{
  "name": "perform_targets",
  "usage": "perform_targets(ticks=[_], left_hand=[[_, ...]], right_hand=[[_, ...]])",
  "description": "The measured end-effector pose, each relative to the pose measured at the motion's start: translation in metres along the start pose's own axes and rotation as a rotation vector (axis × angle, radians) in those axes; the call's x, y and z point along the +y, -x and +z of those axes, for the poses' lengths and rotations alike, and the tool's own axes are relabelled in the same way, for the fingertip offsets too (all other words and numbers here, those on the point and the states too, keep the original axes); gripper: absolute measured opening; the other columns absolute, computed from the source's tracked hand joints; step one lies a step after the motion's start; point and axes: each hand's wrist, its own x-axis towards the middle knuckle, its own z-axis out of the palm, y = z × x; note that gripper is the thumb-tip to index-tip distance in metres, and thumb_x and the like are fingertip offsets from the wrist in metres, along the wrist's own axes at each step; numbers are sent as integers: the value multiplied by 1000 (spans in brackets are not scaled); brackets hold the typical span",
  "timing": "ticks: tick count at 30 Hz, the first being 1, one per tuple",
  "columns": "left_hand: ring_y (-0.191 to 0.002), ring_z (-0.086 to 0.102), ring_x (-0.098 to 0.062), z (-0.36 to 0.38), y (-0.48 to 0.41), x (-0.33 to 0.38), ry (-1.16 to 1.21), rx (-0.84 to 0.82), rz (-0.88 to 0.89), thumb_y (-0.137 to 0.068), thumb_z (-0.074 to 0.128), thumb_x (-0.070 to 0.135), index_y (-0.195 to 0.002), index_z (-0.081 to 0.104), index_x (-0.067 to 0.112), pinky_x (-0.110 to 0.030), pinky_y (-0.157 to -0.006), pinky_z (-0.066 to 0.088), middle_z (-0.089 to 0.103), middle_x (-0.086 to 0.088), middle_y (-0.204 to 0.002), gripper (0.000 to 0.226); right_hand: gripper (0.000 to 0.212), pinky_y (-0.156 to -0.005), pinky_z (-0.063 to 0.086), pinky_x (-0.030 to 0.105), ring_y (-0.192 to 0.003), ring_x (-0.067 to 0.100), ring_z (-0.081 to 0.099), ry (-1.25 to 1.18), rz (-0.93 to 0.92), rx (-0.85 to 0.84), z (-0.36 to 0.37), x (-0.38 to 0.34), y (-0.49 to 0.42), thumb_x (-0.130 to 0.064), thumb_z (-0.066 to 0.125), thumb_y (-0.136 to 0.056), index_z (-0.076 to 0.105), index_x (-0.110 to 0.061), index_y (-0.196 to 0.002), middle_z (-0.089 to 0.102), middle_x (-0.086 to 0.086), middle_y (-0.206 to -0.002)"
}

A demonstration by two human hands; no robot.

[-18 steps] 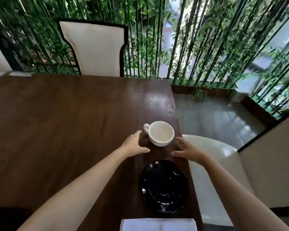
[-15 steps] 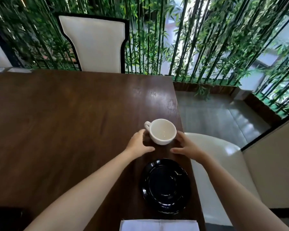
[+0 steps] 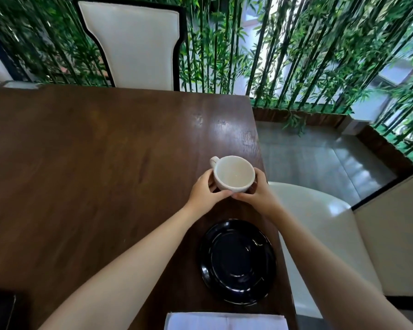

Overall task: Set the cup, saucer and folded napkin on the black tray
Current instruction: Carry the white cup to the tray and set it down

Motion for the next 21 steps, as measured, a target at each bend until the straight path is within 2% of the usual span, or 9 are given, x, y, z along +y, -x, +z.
perform_targets(ticks=[4,6,9,11,13,15,19,21], left_hand=[[-107,59,-5,-10,1,10,27,-47,-14,-66,83,24,-115,50,28,-20,-90,47,57,5,-121,59],[-110,59,-8,-15,4,20,42,-62,-5,-67,83,25,-116,51,26,-24,-93,48,60,2,-123,58],[-110,60,-10,-25,13,39,72,-39,20,-69,81,24,-118,52,23,-24,-93,48,62,0,-121,57],[-107,60,-8,-35,21,55,81,6,38,-70,80,24,-119,51,20,-19,-89,49,62,2,-118,57],[-103,60,-4,-47,32,72,96,57,65,-73,78,26,-120,51,20,-12,-79,50,62,6,-114,55],[-103,61,-3,-61,45,88,146,104,98,-75,76,26,-120,53,19,-10,-77,50,63,7,-113,51],[-100,62,-3,-96,74,113,248,179,132,-79,72,23,-119,53,17,-10,-74,50,63,6,-114,45],[-98,62,-4,-116,89,120,276,212,132,-78,73,21,-121,48,17,-9,-70,49,60,4,-115,50]], right_hand=[[80,-96,45,26,-117,16,51,-11,-47,42,7,-10,4,-6,84,-64,35,-16,-126,49,-2,-123],[80,-90,47,19,-115,12,52,-32,-65,58,9,-20,8,-4,83,-64,36,-14,-127,50,-8,-118],[78,-78,49,9,-103,-4,59,-81,-94,47,8,-41,14,-6,83,-63,38,-22,-126,54,-14,-114],[80,-83,49,11,-106,-1,58,-74,-115,8,7,-59,16,-7,83,-65,37,-21,-129,54,-6,-121],[83,-95,47,22,-116,9,53,-59,-150,-45,6,-78,17,-6,82,-66,35,-17,-134,51,-1,-129],[82,-98,46,26,-119,13,52,-68,-185,-90,8,-98,20,-4,81,-67,35,-14,-135,50,0,-130],[79,-93,49,18,-117,2,54,-85,-239,-195,22,-137,29,-5,81,-66,39,-21,-132,52,-4,-130],[79,-93,49,18,-116,0,54,-80,-264,-249,33,-158,34,-8,82,-65,40,-26,-130,51,-6,-130]])
